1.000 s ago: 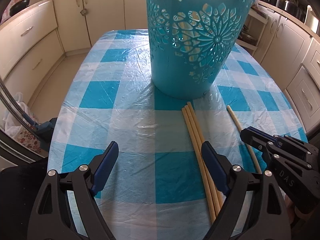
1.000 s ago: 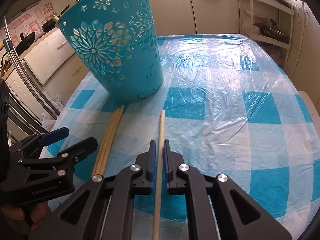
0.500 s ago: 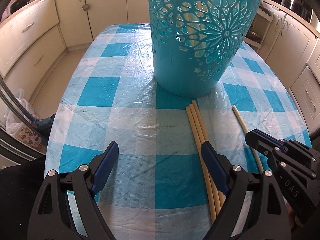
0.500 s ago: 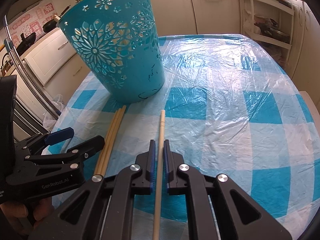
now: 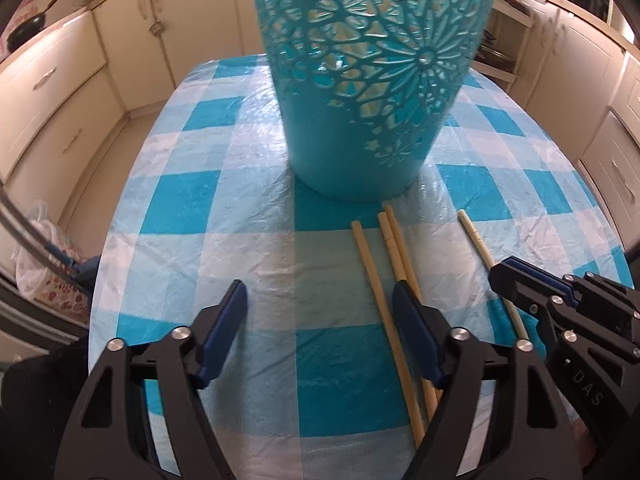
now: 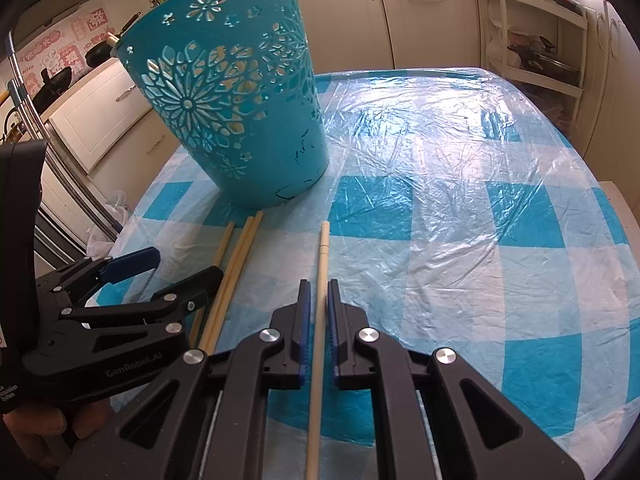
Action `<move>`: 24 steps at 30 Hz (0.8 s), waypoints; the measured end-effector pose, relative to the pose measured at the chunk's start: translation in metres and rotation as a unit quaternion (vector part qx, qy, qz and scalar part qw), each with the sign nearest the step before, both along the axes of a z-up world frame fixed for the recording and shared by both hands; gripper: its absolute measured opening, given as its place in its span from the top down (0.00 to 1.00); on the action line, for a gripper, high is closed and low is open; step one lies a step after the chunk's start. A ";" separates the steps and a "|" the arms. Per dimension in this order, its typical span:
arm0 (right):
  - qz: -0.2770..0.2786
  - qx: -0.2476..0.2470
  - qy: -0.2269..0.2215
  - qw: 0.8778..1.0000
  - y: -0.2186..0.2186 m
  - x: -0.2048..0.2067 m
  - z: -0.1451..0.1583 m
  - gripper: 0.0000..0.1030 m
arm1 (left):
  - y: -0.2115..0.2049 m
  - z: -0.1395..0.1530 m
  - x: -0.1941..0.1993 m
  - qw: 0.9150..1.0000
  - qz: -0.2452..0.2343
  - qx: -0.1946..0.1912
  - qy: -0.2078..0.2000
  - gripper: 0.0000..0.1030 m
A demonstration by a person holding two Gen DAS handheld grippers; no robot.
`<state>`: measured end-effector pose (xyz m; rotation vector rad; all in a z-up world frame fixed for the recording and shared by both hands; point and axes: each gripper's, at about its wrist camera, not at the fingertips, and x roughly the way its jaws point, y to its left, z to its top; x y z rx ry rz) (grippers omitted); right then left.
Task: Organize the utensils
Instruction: 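Move the open left gripper down to the wooden stick bundle, then close the left gripper on one stick from the bundle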
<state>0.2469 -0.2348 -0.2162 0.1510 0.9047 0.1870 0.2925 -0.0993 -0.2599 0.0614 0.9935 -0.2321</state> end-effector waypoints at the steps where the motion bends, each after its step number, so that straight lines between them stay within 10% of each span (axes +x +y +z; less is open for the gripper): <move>1: -0.001 0.000 0.000 1.000 0.000 0.000 0.000 0.91 | -0.002 0.001 0.001 1.000 -0.016 -0.002 -0.002 0.44; 10: -0.004 0.007 0.000 1.000 -0.003 0.002 0.000 0.91 | -0.016 0.004 0.016 0.984 -0.177 -0.010 0.004 0.89; 15: -0.005 0.013 0.000 1.000 -0.005 0.002 -0.001 0.91 | -0.023 0.005 0.017 0.966 -0.258 0.001 0.005 0.91; 24: -0.006 0.012 -0.001 1.000 -0.005 0.003 -0.001 0.91 | -0.022 0.003 0.020 0.981 -0.194 0.001 0.022 0.90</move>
